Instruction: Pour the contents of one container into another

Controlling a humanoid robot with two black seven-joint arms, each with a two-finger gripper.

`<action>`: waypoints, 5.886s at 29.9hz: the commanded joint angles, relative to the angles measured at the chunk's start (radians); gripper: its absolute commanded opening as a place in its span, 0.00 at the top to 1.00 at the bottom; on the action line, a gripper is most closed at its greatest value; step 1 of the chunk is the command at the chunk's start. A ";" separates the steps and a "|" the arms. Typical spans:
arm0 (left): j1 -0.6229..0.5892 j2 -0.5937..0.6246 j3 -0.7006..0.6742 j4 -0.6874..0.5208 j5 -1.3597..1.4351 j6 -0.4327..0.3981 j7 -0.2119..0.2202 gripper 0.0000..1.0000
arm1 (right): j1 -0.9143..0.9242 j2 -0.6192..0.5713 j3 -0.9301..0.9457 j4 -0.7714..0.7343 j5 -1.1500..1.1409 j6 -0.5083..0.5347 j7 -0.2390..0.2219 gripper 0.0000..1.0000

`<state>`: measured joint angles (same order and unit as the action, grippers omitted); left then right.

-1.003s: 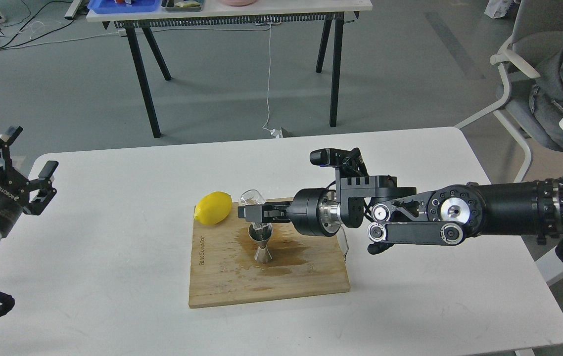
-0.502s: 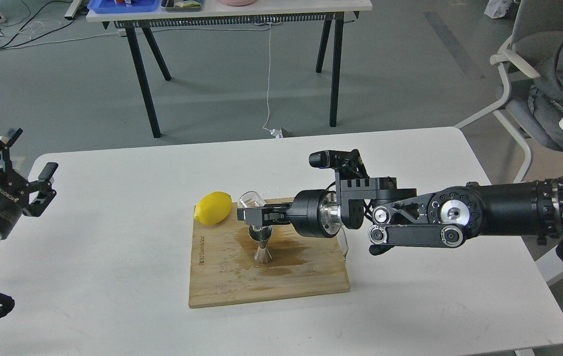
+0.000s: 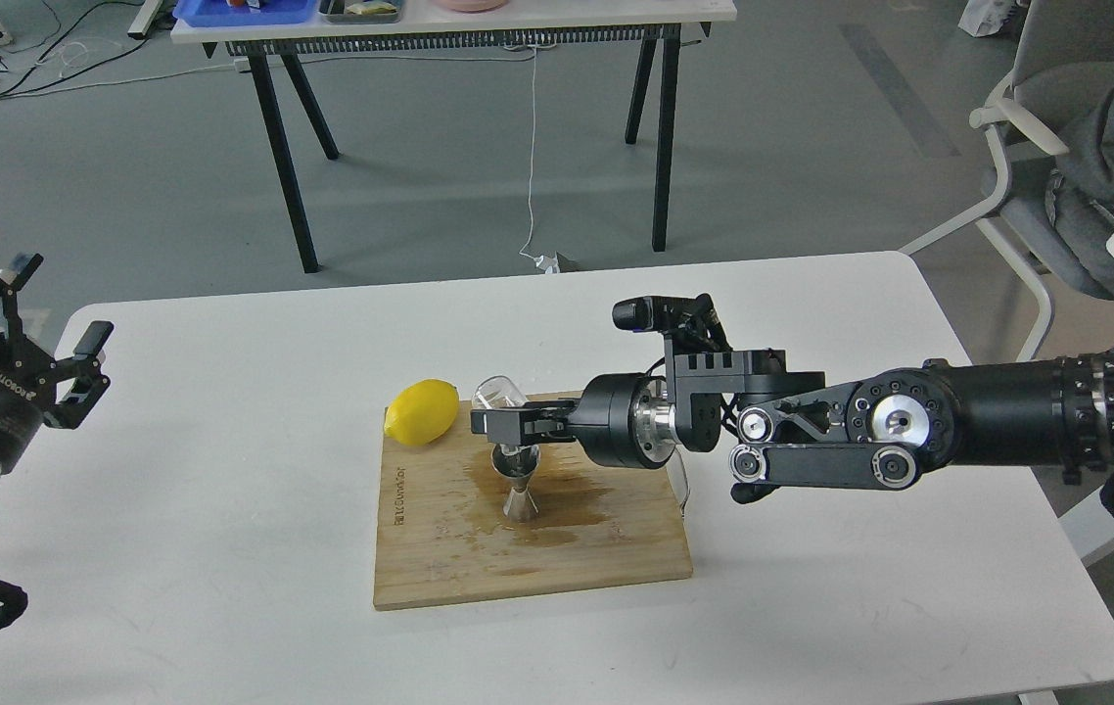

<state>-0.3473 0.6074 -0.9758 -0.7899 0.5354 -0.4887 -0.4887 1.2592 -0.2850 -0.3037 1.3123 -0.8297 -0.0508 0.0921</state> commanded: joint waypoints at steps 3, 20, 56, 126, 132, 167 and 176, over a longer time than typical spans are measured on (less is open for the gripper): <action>-0.001 -0.006 0.000 0.000 0.000 0.000 0.000 0.01 | -0.017 -0.002 0.014 -0.002 0.017 -0.003 -0.002 0.59; -0.001 -0.008 0.002 0.000 0.000 0.000 0.000 0.01 | -0.234 -0.034 0.383 -0.005 0.369 -0.006 -0.003 0.59; 0.011 -0.063 0.028 0.000 0.014 0.000 0.000 0.01 | -1.037 0.035 1.684 -0.209 1.356 -0.151 0.029 0.63; 0.013 -0.064 0.028 0.000 0.014 0.000 0.000 0.01 | -1.054 0.133 1.641 -0.306 1.353 -0.262 0.031 0.03; 0.013 -0.072 0.028 0.003 0.014 0.000 0.000 0.01 | -1.051 0.132 1.644 -0.298 1.351 -0.262 0.031 0.03; -0.067 -0.063 0.029 0.012 0.012 0.000 0.000 0.01 | -0.753 -0.327 1.336 -0.054 0.951 0.369 0.017 0.01; -0.070 -0.060 0.028 0.012 0.011 0.000 0.000 0.01 | -0.831 -0.313 1.356 -0.353 0.908 0.540 0.028 0.01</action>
<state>-0.4183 0.5476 -0.9480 -0.7779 0.5476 -0.4887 -0.4887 0.4531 -0.6094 1.0441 1.0544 0.0788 0.4850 0.1176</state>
